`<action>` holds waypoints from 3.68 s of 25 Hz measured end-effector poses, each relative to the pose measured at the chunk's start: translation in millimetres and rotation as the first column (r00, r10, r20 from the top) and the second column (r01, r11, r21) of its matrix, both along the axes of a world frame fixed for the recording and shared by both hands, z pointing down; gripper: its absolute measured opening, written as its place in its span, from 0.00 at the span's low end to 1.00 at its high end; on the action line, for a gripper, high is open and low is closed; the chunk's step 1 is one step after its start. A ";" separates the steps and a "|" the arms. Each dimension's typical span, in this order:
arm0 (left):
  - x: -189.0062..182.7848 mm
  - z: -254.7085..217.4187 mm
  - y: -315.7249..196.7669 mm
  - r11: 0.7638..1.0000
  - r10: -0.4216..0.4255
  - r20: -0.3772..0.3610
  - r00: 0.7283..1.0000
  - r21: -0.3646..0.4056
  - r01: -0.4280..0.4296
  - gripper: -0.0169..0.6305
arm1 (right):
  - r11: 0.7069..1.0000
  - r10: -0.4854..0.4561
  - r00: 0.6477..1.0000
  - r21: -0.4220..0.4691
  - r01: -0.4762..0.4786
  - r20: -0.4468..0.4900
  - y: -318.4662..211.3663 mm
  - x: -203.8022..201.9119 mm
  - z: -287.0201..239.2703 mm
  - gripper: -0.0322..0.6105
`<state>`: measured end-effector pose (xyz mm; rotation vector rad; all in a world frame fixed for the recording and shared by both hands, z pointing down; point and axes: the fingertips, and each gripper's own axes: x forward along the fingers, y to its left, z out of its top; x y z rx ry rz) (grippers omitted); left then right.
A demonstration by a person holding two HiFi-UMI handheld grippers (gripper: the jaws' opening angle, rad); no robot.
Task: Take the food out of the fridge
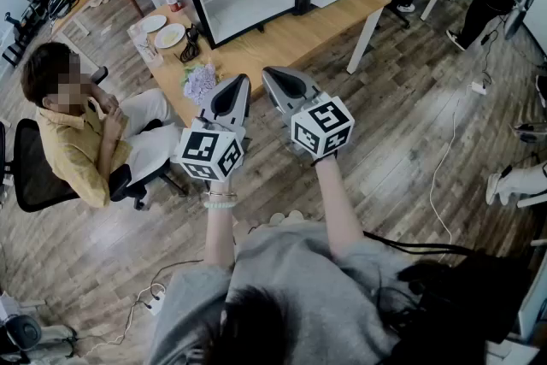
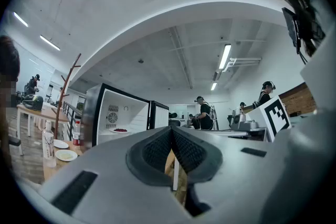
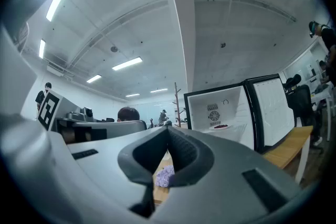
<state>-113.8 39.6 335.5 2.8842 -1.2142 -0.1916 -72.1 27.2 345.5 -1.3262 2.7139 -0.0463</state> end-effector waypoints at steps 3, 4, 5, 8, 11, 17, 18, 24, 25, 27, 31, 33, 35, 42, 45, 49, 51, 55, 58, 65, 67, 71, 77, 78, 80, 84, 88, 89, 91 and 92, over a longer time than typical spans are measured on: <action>1.2 1.0 -2.4 1.000 0.003 -0.013 1.000 -0.004 -0.003 0.04 | 1.000 0.006 1.000 0.003 -0.006 0.002 -1.7 1.6 0.7 0.06; 2.5 2.2 -3.0 1.000 0.006 -0.013 1.000 -0.006 -0.006 0.04 | 1.000 0.008 1.000 0.004 -0.008 0.001 -2.5 2.3 1.3 0.06; 3.9 3.8 -3.3 1.000 0.009 -0.012 1.000 -0.009 -0.009 0.04 | 1.000 0.009 1.000 0.004 -0.009 0.000 -3.3 3.2 2.4 0.06; 7.9 8.0 -4.2 1.000 0.012 -0.007 1.000 -0.016 -0.012 0.04 | 1.000 0.011 1.000 -0.002 -0.011 0.002 -4.9 7.3 6.4 0.06; 11.7 10.5 -5.3 1.000 0.013 -0.004 1.000 -0.021 -0.013 0.04 | 1.000 0.013 1.000 -0.012 -0.013 0.007 -5.8 12.3 10.6 0.06; 19.5 14.4 -8.3 1.000 0.007 -0.002 1.000 -0.029 -0.007 0.04 | 1.000 0.007 1.000 -0.021 -0.007 0.019 -10.4 19.1 13.1 0.06; 20.9 14.9 -8.7 1.000 0.004 -0.003 1.000 -0.031 -0.004 0.04 | 1.000 0.006 1.000 -0.022 -0.006 0.024 -10.8 21.1 12.4 0.06; 27.2 17.0 -12.5 0.999 -0.025 0.005 1.000 -0.035 0.025 0.04 | 1.000 -0.013 1.000 -0.017 0.013 0.027 -15.5 28.9 11.8 0.06; 29.0 17.4 -13.6 0.999 -0.028 0.006 1.000 -0.035 0.028 0.04 | 1.000 -0.014 0.999 -0.017 0.015 0.035 -18.3 31.2 11.8 0.06; 29.4 18.3 -19.2 0.999 -0.041 0.004 0.999 -0.036 0.041 0.04 | 0.999 -0.029 0.999 -0.016 0.030 0.046 -25.6 32.1 11.0 0.06; 25.4 20.8 -38.7 0.997 -0.062 0.007 0.998 -0.043 0.062 0.04 | 0.998 -0.054 0.997 -0.007 0.055 0.058 -42.2 30.7 9.2 0.06; 26.4 20.4 -50.2 0.997 -0.062 0.010 0.998 -0.044 0.062 0.04 | 0.998 -0.056 0.996 -0.004 0.057 0.067 -53.0 32.6 9.2 0.06; 28.7 22.0 -61.5 0.997 -0.057 0.014 0.998 -0.047 0.058 0.04 | 0.998 -0.057 0.996 -0.009 0.057 0.071 -64.2 34.5 12.0 0.06; 36.5 24.1 -101.0 0.998 -0.036 0.015 0.999 -0.058 0.037 0.04 | 0.999 -0.047 0.996 -0.023 0.049 0.070 -102.2 41.7 12.9 0.06; 39.2 21.8 -115.5 0.998 -0.018 0.015 1.000 -0.055 0.018 0.04 | 0.999 -0.041 0.997 -0.030 0.043 0.071 -115.0 42.7 13.8 0.06; 42.0 21.5 -131.7 0.999 0.009 0.019 1.000 -0.051 -0.008 0.04 | 0.999 -0.034 0.997 -0.036 0.036 0.070 -131.5 43.6 13.5 0.06; 42.5 21.4 -138.8 0.999 0.018 0.015 1.000 -0.047 -0.017 0.04 | 0.999 -0.032 0.998 -0.033 0.034 0.062 -139.1 43.4 12.8 0.06; 41.5 18.6 -151.1 0.999 0.028 0.005 1.000 -0.034 -0.028 0.04 | 0.996 -0.070 0.996 -0.052 0.073 0.057 -152.0 36.2 15.5 0.06; 37.6 18.9 -157.9 0.999 0.034 0.004 0.999 -0.025 -0.034 0.04 | 0.995 -0.081 0.995 -0.046 0.084 0.065 -160.2 29.4 16.0 0.06; 19.7 24.0 -173.6 0.999 0.013 0.000 1.000 -0.033 -0.013 0.04 | 0.997 -0.070 0.996 -0.023 0.071 0.060 -179.0 21.0 13.3 0.06; 13.4 27.4 -176.4 0.999 -0.002 -0.006 1.000 -0.045 0.001 0.04 | 0.997 -0.071 0.996 -0.029 0.073 0.055 -182.7 19.2 15.5 0.06; 7.0 36.8 -185.1 0.997 -0.028 -0.016 0.999 -0.074 0.027 0.04 | 0.996 -0.079 0.995 -0.043 0.081 0.056 -194.2 19.7 20.6 0.06; 12.3 44.1 -211.9 0.993 -0.071 -0.034 0.997 -0.093 0.068 0.04 | 0.990 -0.128 0.991 -0.059 0.130 0.039 -224.1 20.6 24.8 0.06; 15.7 44.3 -218.2 0.993 -0.070 -0.029 0.997 -0.094 0.067 0.04 | 0.989 -0.132 0.990 -0.061 0.134 0.042 -230.2 22.6 25.1 0.06; 22.1 42.9 -231.1 0.993 -0.074 -0.024 0.997 -0.092 0.071 0.04 | 0.987 -0.144 0.989 -0.067 0.147 0.043 -243.7 26.3 26.0 0.06; 31.2 38.3 -257.8 0.991 -0.106 -0.027 0.994 -0.085 0.103 0.04 | 0.980 -0.184 0.982 -0.075 0.186 0.031 -272.3 32.5 26.2 0.06; 42.4 38.6 -276.9 0.987 -0.135 -0.031 0.990 -0.088 0.132 0.04 | 0.970 -0.224 0.974 -0.087 0.227 0.044 -293.1 43.2 26.7 0.06; 44.5 38.8 -281.5 0.986 -0.143 -0.033 0.989 -0.089 0.140 0.04 | 0.967 -0.234 0.971 -0.091 0.237 0.047 -297.4 45.2 28.0 0.06; 47.9 39.9 -289.8 0.984 -0.160 -0.035 0.987 -0.091 0.156 0.04 | 0.961 -0.254 0.966 -0.105 0.258 0.049 -304.6 48.5 32.6 0.06; 49.3 41.0 -293.2 0.982 -0.168 -0.034 0.985 -0.093 0.164 0.04 | 0.957 -0.262 0.964 -0.113 0.266 0.052 -307.6 50.2 35.0 0.06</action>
